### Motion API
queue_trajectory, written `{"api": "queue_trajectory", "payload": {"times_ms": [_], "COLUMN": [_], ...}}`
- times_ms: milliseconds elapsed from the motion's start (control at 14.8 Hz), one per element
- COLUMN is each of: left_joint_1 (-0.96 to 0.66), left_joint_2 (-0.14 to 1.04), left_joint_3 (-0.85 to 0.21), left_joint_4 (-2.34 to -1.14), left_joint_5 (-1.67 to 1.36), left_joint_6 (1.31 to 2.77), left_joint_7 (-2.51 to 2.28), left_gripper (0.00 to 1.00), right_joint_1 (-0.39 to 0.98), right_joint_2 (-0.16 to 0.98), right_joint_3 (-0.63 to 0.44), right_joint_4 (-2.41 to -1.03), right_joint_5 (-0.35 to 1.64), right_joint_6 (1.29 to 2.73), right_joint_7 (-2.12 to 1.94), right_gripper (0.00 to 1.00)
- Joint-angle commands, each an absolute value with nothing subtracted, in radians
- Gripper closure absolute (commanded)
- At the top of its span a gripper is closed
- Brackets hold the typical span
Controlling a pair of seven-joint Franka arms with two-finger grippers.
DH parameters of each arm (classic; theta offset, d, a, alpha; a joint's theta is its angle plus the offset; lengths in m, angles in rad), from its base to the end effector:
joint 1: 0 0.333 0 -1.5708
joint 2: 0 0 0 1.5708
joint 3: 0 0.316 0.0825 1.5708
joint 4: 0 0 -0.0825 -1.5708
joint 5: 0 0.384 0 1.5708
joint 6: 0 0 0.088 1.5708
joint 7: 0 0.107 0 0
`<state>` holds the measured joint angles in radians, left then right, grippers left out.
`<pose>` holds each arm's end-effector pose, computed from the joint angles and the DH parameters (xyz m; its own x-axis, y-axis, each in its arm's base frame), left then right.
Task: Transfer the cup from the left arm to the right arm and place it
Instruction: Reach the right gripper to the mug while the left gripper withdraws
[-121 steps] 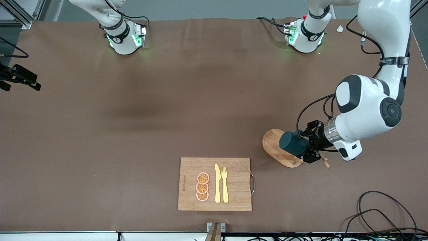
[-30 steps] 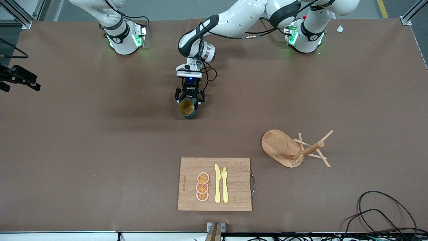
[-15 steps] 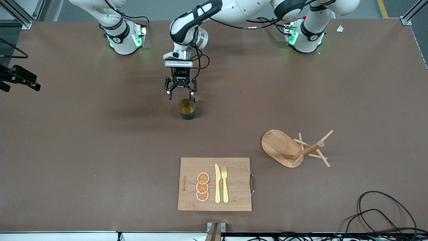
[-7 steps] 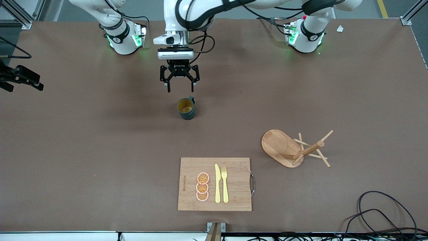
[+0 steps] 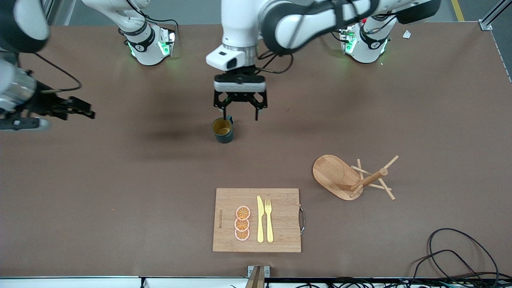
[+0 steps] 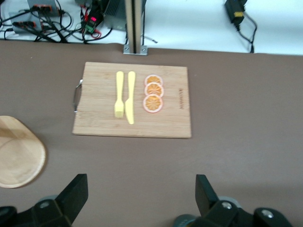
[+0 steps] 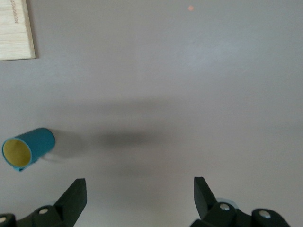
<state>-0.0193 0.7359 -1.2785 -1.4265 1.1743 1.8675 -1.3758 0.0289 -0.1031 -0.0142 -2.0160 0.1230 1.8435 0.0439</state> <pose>0.4570 -0.5336 0.5038 0.8768 0.0292 0.4800 -0.0143 -0.9961 0.0868 0.5193 0.0172 0.4924 0.9952 -0.0618 -0.0764 -0.0702 -0.9910 -0.1138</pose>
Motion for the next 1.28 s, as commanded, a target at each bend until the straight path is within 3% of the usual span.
{"api": "queue_trajectory", "payload": {"times_ms": [0,203,541,743,878,1216], "left_joint_1": [0.055,0.104,0.118,0.071,0.066,-0.021], "left_joint_2": [0.735,0.736,0.736,0.635,0.603,0.448], "left_joint_3": [-1.307,-1.305,-1.284,-1.108,-1.050,-0.723], "left_joint_4": [-1.404,-1.399,-1.352,-1.344,-1.325,-1.328], "left_joint_5": [1.071,1.002,0.898,0.712,0.645,0.327], "left_joint_6": [1.855,1.836,1.804,1.804,1.804,1.804], "left_joint_7": [-1.266,-1.175,-1.073,-0.971,-0.951,-0.685], "left_gripper": [0.00,0.00,0.00,0.00,0.00,0.00], "right_joint_1": [0.156,0.271,0.472,0.538,0.619,0.647], "right_joint_2": [-0.213,-0.200,-0.109,-0.011,0.070,0.138], "right_joint_3": [-0.009,-0.003,-0.003,-0.003,-0.008,-0.006], "right_joint_4": [-2.203,-2.232,-2.336,-2.339,-2.342,-2.338], "right_joint_5": [0.130,0.126,0.123,0.110,0.103,0.011], "right_joint_6": [1.947,2.012,2.314,2.452,2.532,2.576], "right_joint_7": [0.262,0.458,0.685,0.733,0.779,0.879], "right_gripper": [0.00,0.00,0.00,0.00,0.00,0.00]}}
